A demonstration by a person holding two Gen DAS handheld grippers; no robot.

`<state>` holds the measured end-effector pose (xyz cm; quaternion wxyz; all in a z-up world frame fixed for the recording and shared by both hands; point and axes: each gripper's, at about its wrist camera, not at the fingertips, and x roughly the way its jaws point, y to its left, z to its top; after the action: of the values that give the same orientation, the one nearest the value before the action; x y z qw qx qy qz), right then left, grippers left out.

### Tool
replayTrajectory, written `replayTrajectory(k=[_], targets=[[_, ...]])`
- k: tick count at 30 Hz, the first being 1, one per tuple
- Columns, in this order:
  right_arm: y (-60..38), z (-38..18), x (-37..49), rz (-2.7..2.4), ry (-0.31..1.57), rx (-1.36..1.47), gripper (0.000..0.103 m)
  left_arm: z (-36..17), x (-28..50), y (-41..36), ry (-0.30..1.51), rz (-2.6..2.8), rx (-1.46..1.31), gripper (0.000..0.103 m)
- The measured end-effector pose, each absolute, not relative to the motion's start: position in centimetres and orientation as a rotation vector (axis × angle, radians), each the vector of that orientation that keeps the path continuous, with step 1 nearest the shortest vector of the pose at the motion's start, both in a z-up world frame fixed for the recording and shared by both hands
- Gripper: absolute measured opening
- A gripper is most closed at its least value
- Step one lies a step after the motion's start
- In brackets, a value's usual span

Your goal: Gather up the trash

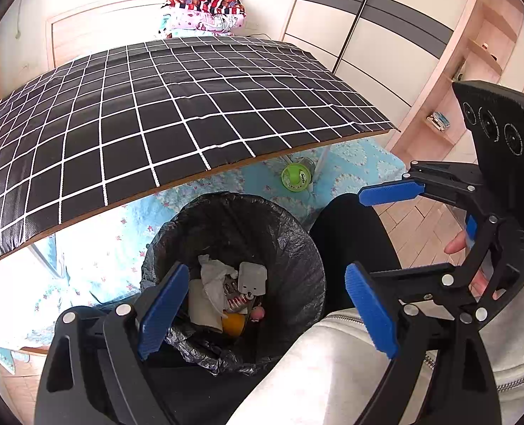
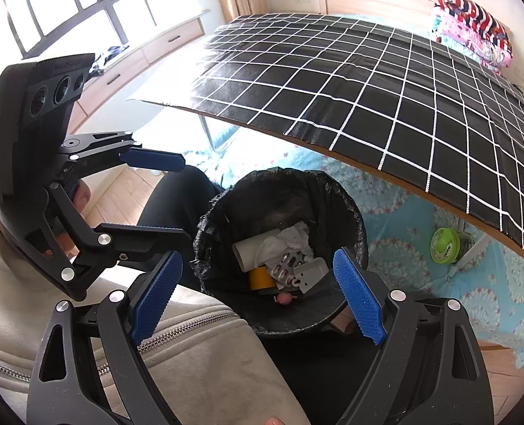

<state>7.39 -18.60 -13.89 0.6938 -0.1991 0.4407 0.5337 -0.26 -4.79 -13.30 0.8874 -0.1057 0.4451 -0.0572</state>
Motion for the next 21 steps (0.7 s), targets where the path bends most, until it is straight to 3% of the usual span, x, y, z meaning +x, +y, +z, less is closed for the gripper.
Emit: replayTrajectory(k=[21], targets=[[-18.65,-14.03,7.56,1.189,0.990,-0.439,0.087,-13.29,-0.22,-4.86,0.930,-0.120,-0.220,0.087]])
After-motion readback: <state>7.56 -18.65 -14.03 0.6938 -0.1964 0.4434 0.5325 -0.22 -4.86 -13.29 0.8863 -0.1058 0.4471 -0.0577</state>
